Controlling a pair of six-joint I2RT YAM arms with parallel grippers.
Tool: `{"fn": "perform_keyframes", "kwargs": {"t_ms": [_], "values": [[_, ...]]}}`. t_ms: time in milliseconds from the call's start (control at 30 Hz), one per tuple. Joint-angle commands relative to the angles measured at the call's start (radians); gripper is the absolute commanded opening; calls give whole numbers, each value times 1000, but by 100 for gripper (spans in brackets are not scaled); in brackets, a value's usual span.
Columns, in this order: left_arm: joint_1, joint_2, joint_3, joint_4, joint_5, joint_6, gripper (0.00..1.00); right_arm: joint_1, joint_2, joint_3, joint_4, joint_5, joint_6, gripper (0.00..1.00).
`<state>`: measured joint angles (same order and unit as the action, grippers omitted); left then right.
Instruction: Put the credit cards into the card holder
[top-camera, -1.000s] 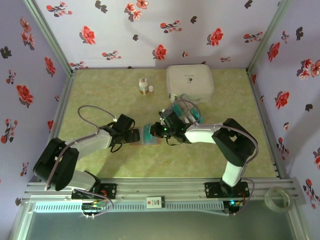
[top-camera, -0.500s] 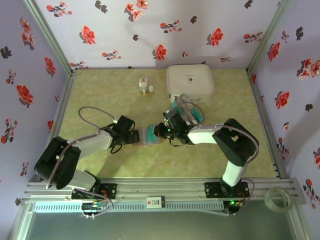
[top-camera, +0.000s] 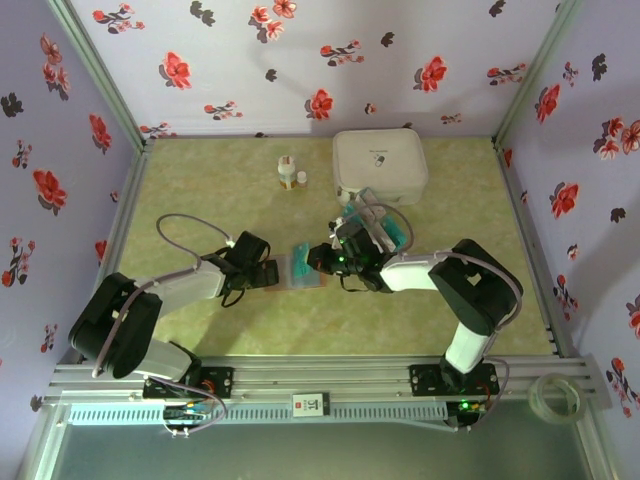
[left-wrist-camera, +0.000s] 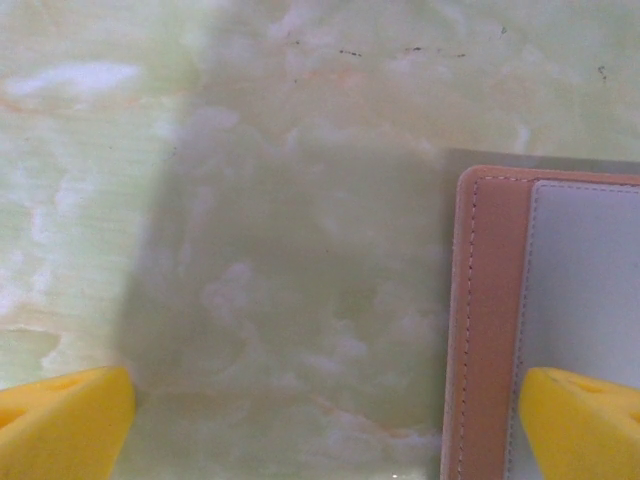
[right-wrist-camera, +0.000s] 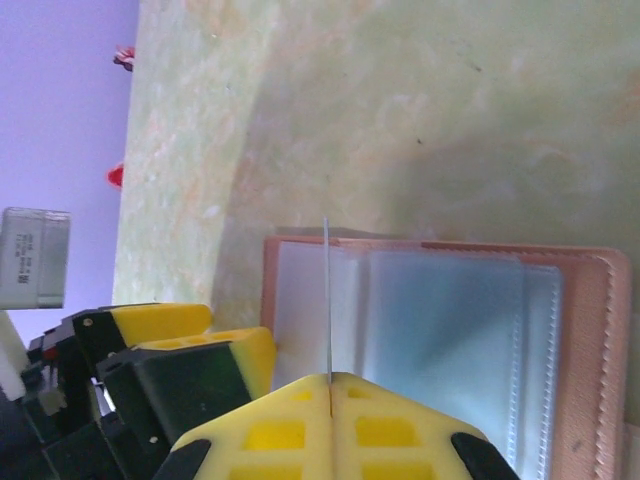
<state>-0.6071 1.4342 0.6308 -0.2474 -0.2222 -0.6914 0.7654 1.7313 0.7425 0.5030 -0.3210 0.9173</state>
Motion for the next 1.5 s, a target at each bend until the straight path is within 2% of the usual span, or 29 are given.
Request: {"fn": "perform_keyframes", "kwargs": {"t_ms": [0,200,800,1467], "values": [[-5,29,-30,-4,-1,-25,100,-4,-3,-19,83,-28,23,0],[-7,29,-33,1,-2,-27,100,0,50,-32,194,-53,69,0],[-6,32,-40,7,-2,-28,100,2,105,-72,236,-17,68,0],[-7,33,-43,10,-1,-28,100,5,175,-78,335,-45,116,0]]}}
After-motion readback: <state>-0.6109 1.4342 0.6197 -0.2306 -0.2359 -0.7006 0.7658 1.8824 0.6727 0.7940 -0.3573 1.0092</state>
